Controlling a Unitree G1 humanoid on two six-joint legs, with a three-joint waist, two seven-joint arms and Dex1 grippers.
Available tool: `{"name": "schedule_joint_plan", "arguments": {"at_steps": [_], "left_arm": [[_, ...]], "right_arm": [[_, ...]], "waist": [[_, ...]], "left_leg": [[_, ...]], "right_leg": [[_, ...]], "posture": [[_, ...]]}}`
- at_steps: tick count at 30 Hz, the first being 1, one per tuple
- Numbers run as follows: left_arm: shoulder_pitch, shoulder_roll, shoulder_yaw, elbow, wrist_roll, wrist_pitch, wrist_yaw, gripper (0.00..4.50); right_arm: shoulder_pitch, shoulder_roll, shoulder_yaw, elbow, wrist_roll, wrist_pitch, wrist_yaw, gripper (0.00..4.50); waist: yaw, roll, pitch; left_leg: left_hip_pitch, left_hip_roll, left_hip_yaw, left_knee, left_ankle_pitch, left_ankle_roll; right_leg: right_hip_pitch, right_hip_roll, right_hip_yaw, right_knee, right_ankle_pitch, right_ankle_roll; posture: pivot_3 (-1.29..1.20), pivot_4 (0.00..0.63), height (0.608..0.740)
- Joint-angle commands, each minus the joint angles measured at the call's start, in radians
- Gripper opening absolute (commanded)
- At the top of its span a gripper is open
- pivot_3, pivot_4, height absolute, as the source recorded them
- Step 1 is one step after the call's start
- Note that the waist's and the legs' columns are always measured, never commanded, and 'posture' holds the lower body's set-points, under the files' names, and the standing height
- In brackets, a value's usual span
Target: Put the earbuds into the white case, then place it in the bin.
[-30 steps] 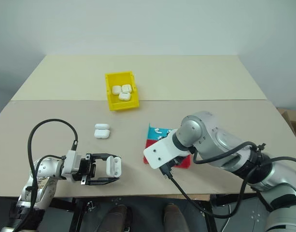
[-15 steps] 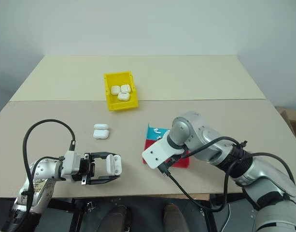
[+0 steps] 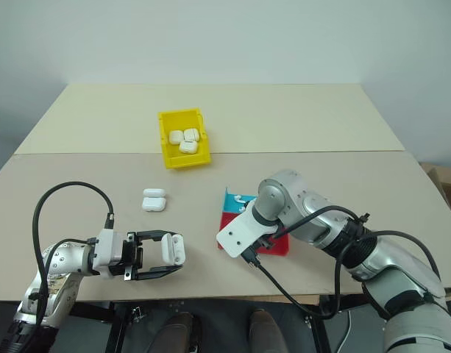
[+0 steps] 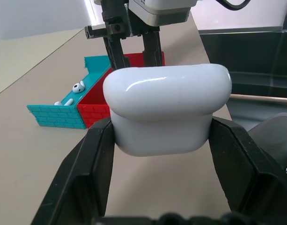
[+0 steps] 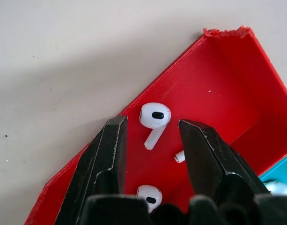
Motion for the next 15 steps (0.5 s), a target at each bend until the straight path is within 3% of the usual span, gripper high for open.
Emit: {"name": "schedule_joint_plan", "arguments": {"at_steps": [1,15], "left_arm": [[0.001,0.009,-0.005,-0.029,0.001,-0.008,0.013,2.75],[0.01,0.029,-0.008,-0.027,0.008,-0.015,0.02,2.75]], "right_arm": [[-0.026,0.014,-0.029,-0.006,-0.011,-0.019,0.018,2.14],[-0.016,0.03,-0.028,0.023,-0.022,-0.045,0.02,2.14]], "waist": [[0.0,0.0,0.0],[0.0,0.0,0.0]], "left_leg": [[0.0,0.0,0.0,0.0,0.0,0.0],[0.0,0.0,0.0,0.0,0.0,0.0]], "right_leg": [[0.0,0.0,0.0,0.0,0.0,0.0],[0.0,0.0,0.0,0.0,0.0,0.0]], "posture": [[0.0,0.15,0.74],[0.0,0.15,0.74]]}}
